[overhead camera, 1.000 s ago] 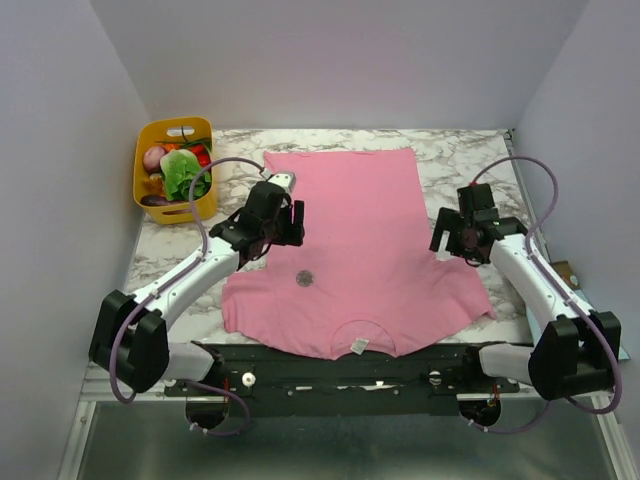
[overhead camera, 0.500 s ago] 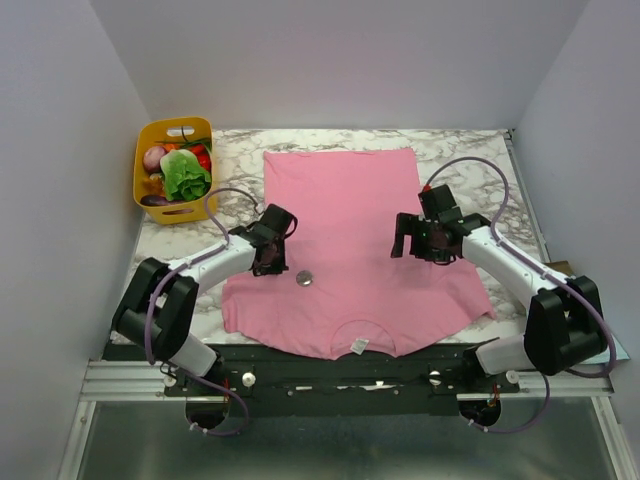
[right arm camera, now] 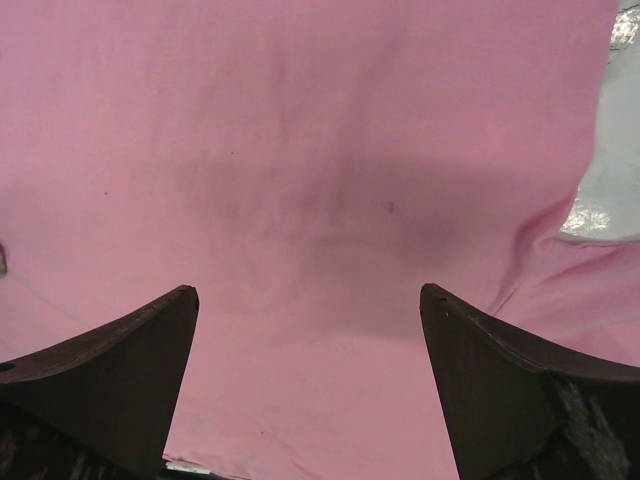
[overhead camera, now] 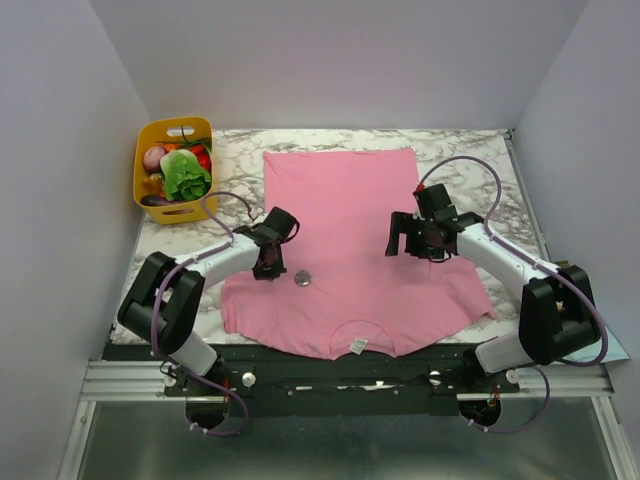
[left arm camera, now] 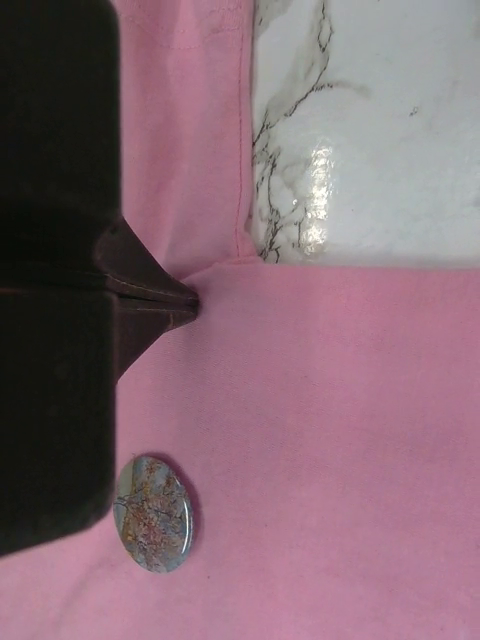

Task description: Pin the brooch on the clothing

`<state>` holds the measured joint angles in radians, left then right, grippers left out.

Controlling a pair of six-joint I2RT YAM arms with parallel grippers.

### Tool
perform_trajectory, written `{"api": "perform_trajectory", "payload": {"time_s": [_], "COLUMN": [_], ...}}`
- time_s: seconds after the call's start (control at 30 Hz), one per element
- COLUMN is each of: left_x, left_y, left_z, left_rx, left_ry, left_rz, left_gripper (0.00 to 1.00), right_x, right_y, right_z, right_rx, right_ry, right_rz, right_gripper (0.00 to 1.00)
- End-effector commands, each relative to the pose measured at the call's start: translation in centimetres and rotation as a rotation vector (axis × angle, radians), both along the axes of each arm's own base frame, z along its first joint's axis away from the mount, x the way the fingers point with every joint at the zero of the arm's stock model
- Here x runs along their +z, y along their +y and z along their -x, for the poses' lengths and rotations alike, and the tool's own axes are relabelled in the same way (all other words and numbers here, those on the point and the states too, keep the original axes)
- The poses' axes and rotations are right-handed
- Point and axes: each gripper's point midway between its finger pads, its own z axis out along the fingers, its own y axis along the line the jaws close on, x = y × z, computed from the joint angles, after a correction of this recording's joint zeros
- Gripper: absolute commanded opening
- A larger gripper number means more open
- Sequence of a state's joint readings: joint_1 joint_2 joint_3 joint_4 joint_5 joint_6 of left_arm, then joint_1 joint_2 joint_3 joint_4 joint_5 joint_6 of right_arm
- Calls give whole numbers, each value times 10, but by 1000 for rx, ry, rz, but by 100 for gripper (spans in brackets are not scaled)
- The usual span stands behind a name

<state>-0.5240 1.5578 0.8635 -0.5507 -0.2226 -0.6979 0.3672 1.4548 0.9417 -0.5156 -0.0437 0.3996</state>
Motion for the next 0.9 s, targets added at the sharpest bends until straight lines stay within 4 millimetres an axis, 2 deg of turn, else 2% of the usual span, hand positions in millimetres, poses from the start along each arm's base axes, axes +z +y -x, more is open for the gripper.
{"api": "perform_trajectory", "payload": {"time_s": [0.0, 0.07, 0.13, 0.2, 0.37, 0.43, 0.5, 0.57, 0.6, 0.67, 0.7, 0.73, 0.8, 0.83, 0.87], "left_x": [-19, -19, -15, -14, -2, 15, 41, 64, 87, 113, 135, 146, 178, 188, 196], "left_y": [50, 61, 66, 62, 33, 22, 10, 2, -2, -6, -6, -6, -9, -12, -13], "left_z": [24, 29, 23, 18, 4, -5, -13, -22, -23, -28, -26, -25, -22, -20, -18], "left_rx": [45, 53, 59, 49, -16, -43, -69, -83, -92, -105, -111, -110, -135, -158, -172], "left_ry": [107, 135, 127, 122, 49, -19, -115, -206, -279, -374, -446, -486, -595, -626, -649], "left_rz": [-245, -310, -347, -336, -187, -121, -42, 16, 64, 116, 153, 174, 242, 269, 291], "left_gripper": [0, 0, 0, 0, 0, 0, 0, 7, 11, 27, 33, 47, 60, 70, 74], "right_x": [0, -2, -4, -3, 5, 11, 22, 31, 40, 53, 60, 72, 86, 98, 107], "right_y": [7, 7, 6, 6, 9, 11, 11, 12, 11, 12, 11, 11, 10, 10, 9], "right_z": [-4, -2, -2, -2, -2, -3, -6, -7, -8, -11, -11, -12, -13, -11, -12], "right_rx": [30, 36, 42, 46, 49, 54, 54, 56, 56, 54, 51, 48, 41, 39, 35], "right_ry": [-13, -8, 1, 0, -17, -32, -61, -85, -112, -148, -167, -198, -235, -269, -293], "right_rz": [-17, -15, -8, -7, -22, -35, -44, -54, -57, -67, -70, -82, -92, -104, -112], "right_gripper": [100, 100, 100, 100, 100, 100, 100, 100, 100, 100, 100, 100, 100, 100, 100]}}
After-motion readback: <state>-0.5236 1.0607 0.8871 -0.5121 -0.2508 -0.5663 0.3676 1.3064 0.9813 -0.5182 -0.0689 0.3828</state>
